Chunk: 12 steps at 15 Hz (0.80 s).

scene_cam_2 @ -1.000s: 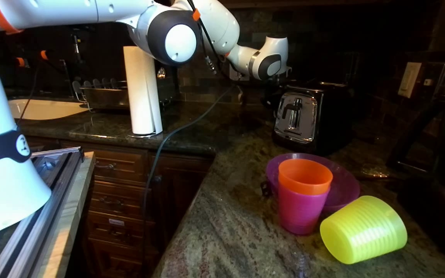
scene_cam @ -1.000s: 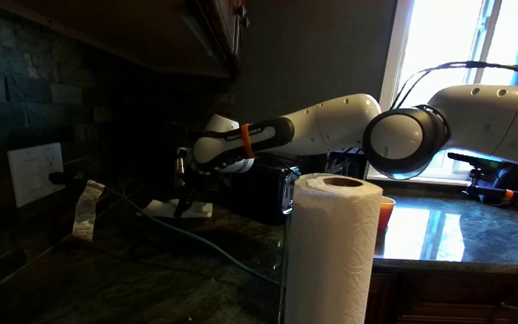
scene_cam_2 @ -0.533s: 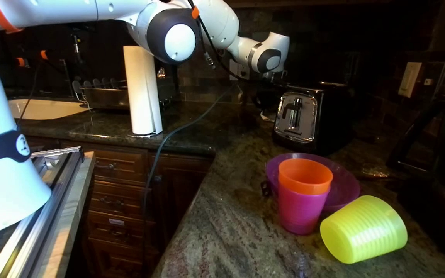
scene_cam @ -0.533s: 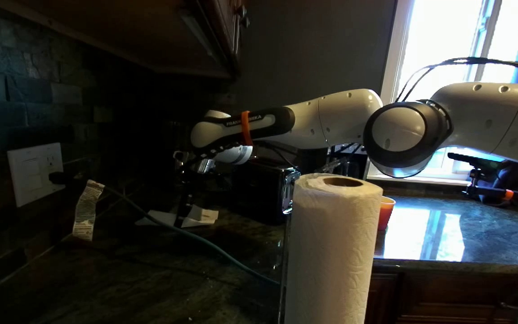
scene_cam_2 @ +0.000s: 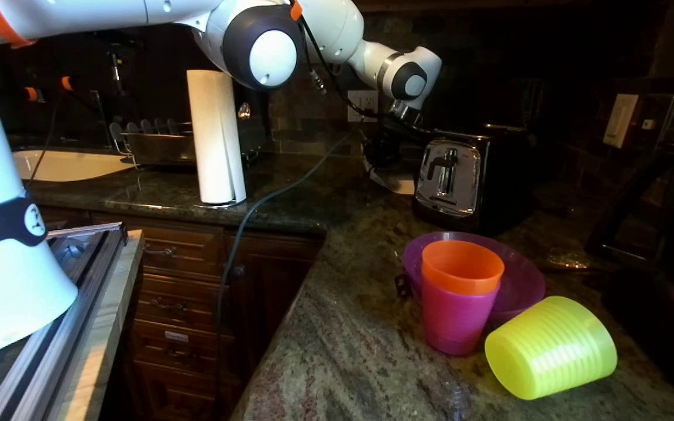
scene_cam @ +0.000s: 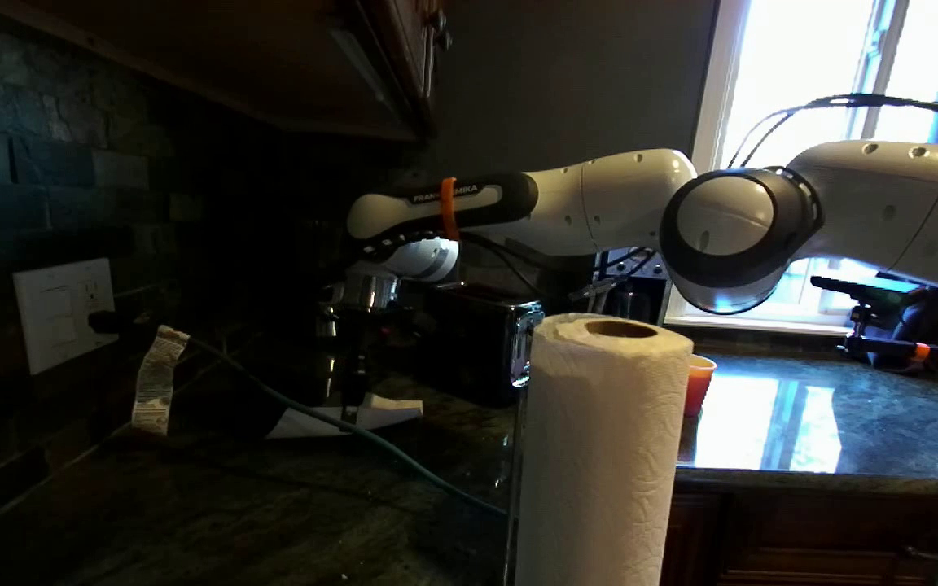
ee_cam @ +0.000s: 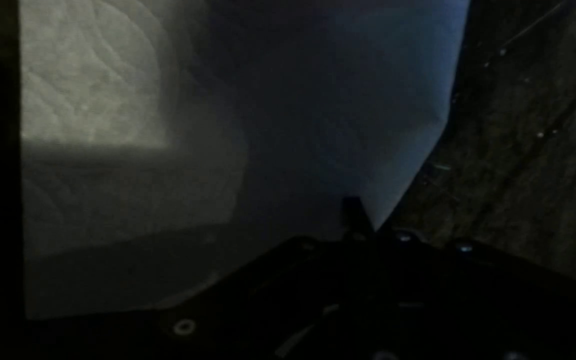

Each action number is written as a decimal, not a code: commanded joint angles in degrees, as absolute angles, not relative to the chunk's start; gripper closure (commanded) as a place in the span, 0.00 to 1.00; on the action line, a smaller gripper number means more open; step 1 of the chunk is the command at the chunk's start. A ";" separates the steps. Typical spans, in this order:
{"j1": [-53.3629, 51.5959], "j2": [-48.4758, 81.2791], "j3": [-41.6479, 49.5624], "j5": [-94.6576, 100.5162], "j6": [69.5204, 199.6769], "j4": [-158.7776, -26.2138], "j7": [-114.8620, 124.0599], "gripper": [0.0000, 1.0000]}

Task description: Pick up the napkin and wipe the counter

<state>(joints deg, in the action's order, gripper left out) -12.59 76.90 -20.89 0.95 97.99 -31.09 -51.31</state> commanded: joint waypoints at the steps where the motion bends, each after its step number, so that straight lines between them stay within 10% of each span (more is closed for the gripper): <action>1: -12.25 76.93 -20.94 0.89 97.46 -31.09 -51.36 1.00; 12: -13.17 77.64 -19.81 2.23 90.04 -32.90 -51.53 1.00</action>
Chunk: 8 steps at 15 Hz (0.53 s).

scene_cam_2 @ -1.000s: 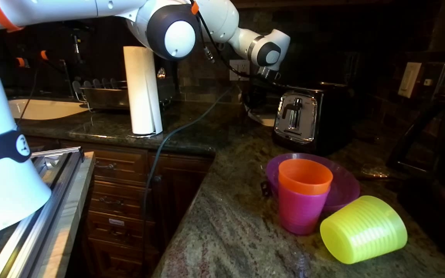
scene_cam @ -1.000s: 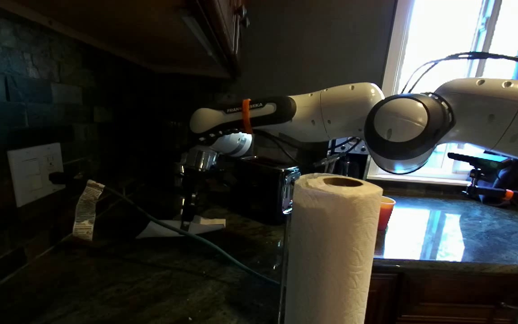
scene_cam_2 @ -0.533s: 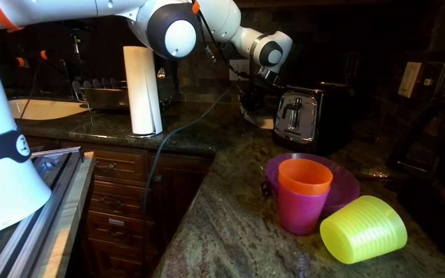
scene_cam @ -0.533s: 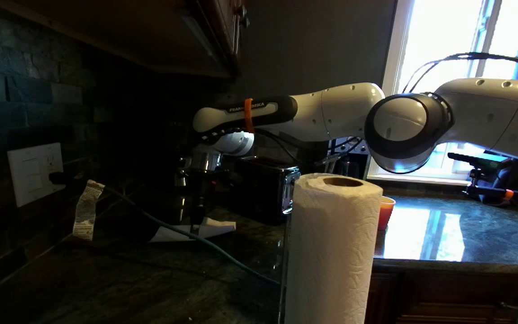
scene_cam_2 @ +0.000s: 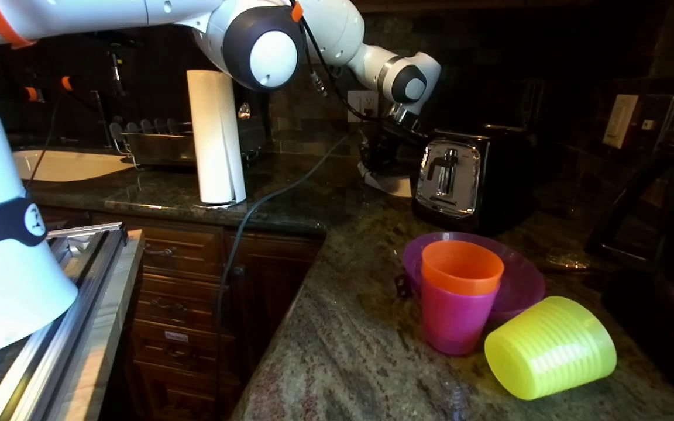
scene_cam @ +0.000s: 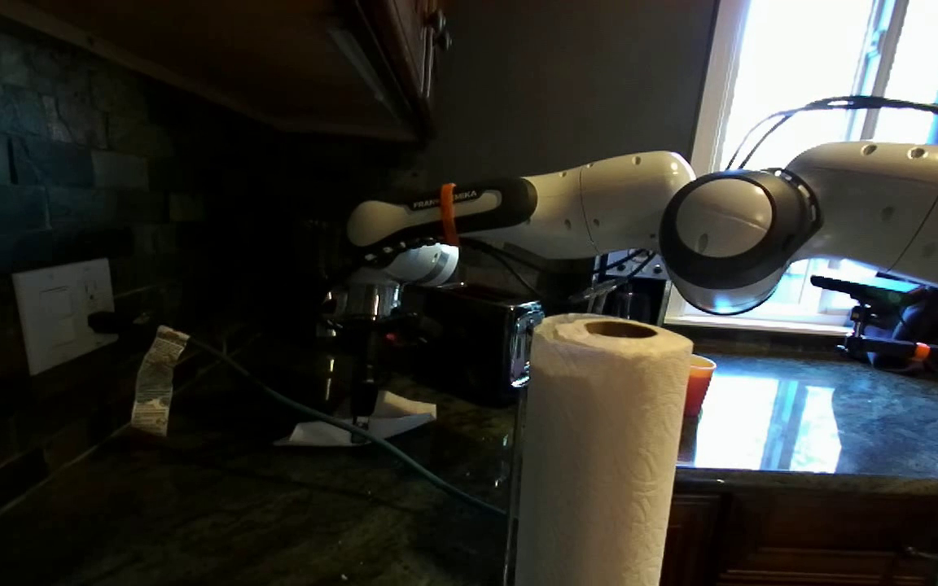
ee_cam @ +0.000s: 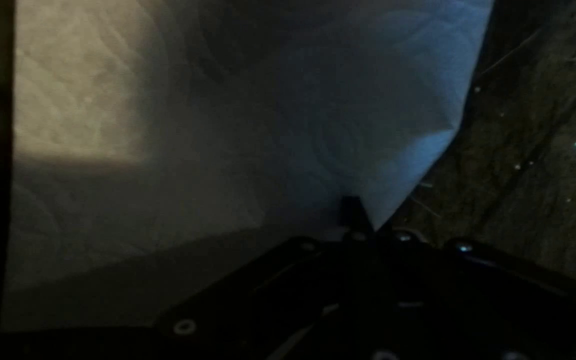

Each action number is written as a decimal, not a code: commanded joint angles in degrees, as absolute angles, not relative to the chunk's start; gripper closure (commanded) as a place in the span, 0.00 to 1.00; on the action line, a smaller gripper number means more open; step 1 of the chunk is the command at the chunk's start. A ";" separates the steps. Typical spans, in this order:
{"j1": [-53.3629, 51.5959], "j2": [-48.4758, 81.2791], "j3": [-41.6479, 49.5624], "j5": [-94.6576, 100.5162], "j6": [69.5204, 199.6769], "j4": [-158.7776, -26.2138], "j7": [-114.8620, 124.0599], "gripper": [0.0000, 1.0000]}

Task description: Pick up the napkin and wipe the counter

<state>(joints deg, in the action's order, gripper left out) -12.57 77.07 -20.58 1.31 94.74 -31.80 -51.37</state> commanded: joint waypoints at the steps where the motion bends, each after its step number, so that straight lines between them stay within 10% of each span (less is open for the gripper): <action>1: -13.25 77.59 -20.05 1.97 88.02 -32.99 -51.62 1.00; 8: -13.53 77.73 -19.65 2.56 73.61 -33.48 -52.83 1.00</action>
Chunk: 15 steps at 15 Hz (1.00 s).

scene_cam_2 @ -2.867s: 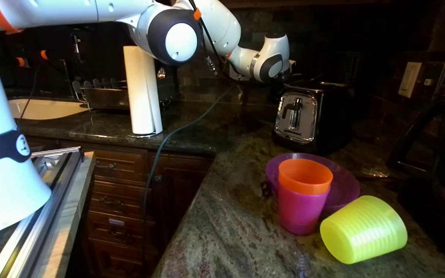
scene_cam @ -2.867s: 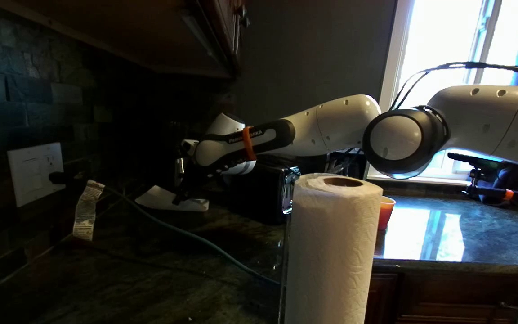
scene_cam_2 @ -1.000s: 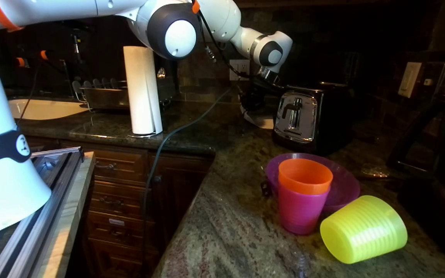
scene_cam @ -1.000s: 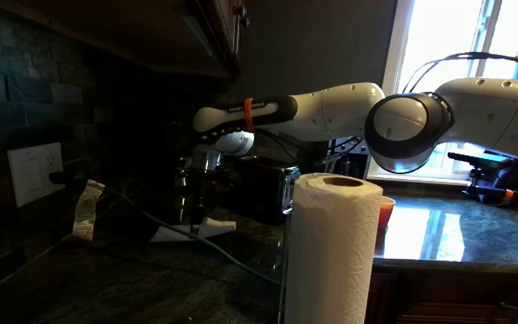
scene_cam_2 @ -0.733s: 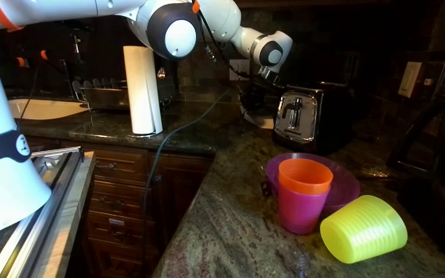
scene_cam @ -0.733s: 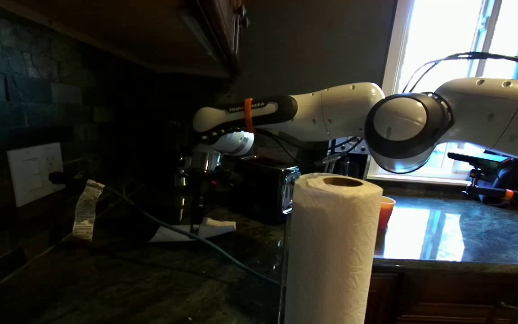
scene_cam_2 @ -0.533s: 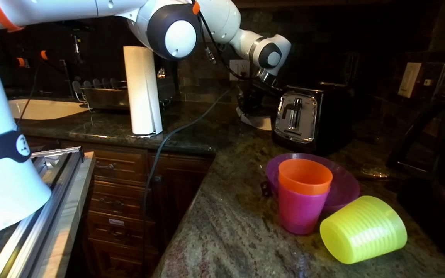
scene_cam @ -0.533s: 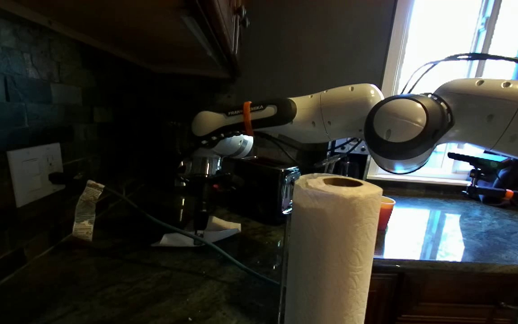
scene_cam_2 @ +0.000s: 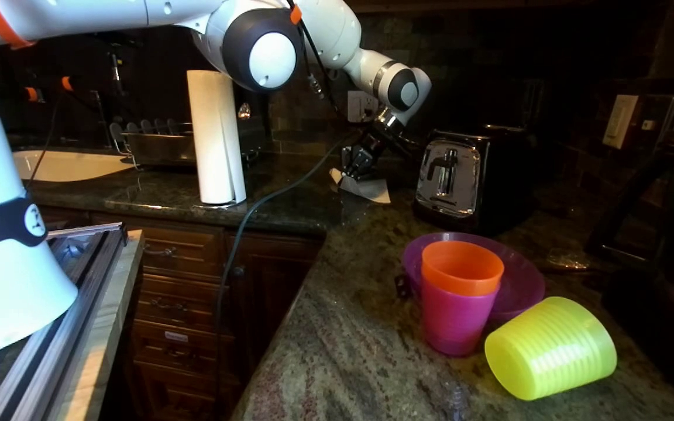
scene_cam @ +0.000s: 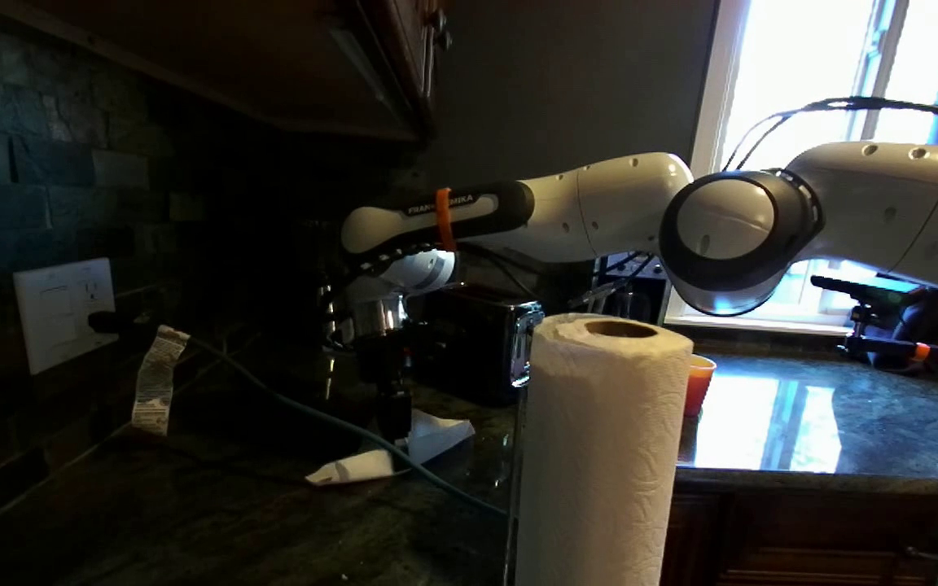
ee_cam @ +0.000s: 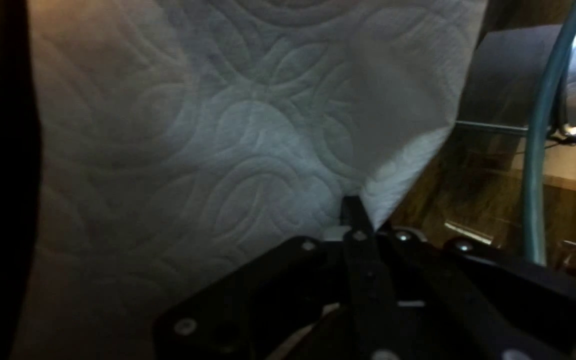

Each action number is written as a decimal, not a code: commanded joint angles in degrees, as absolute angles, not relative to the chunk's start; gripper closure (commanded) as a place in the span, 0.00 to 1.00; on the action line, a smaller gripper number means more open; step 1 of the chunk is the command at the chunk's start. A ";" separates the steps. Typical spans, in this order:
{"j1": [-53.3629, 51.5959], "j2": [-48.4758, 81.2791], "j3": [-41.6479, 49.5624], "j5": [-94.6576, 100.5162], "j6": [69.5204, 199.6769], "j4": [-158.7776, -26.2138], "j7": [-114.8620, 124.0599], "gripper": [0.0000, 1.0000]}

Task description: Pick up the napkin and wipe the counter

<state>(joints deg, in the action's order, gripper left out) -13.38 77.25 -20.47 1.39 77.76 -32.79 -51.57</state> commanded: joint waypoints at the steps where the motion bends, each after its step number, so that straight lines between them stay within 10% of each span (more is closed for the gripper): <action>1: -13.34 77.79 -19.60 2.58 72.22 -33.63 -53.23 1.00; 15: -15.14 76.00 -18.18 4.32 62.81 -35.26 -55.95 1.00</action>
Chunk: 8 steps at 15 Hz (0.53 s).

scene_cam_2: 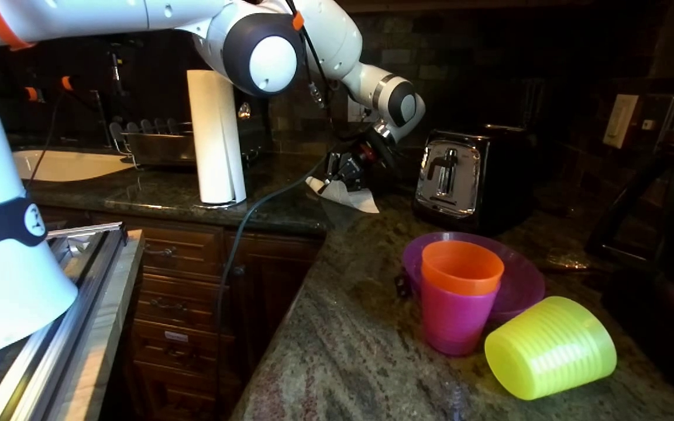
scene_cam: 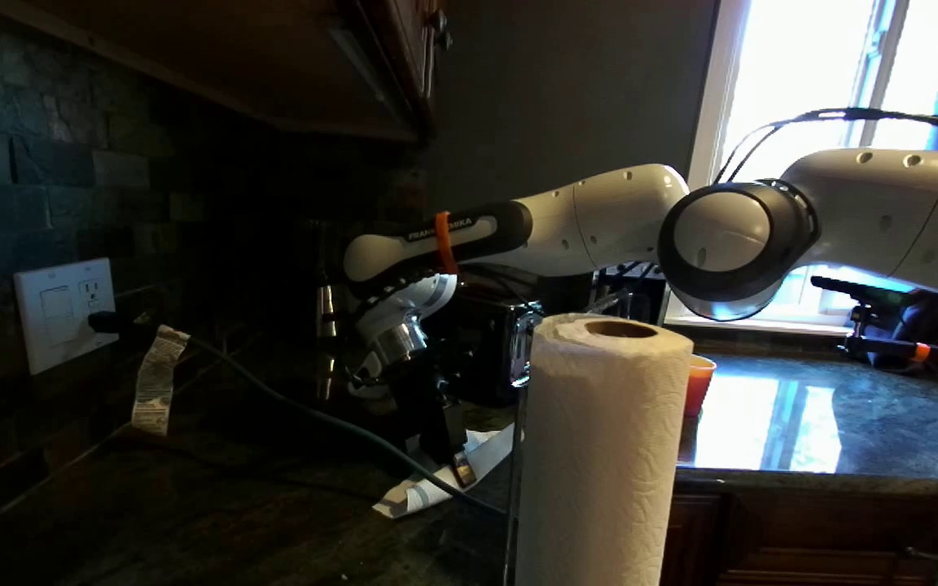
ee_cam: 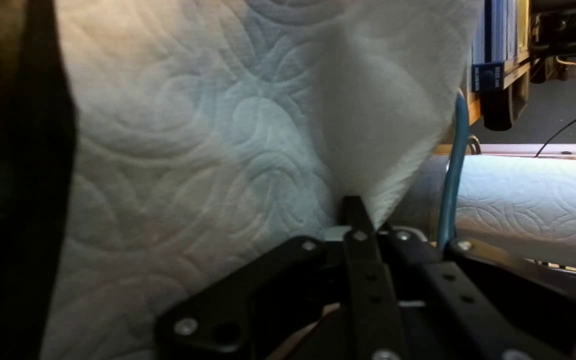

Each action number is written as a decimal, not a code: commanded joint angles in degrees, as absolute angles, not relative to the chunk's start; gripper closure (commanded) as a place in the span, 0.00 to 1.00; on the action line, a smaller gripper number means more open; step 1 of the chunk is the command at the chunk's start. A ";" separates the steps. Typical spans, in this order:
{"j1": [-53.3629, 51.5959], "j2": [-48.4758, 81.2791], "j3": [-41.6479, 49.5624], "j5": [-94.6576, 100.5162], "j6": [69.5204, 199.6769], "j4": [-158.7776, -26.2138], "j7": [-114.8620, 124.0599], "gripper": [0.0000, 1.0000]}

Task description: Pick up the napkin and wipe the counter

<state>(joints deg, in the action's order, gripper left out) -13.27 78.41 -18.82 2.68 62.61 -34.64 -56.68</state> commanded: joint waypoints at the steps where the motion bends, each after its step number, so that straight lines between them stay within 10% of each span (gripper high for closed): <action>1: -15.68 75.22 -18.11 4.68 63.39 -35.21 -55.32 1.00; 8: -19.17 67.17 -17.21 6.93 68.30 -36.52 -45.01 1.00</action>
<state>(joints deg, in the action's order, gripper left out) -18.05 70.44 -18.73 5.35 64.29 -34.50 -49.71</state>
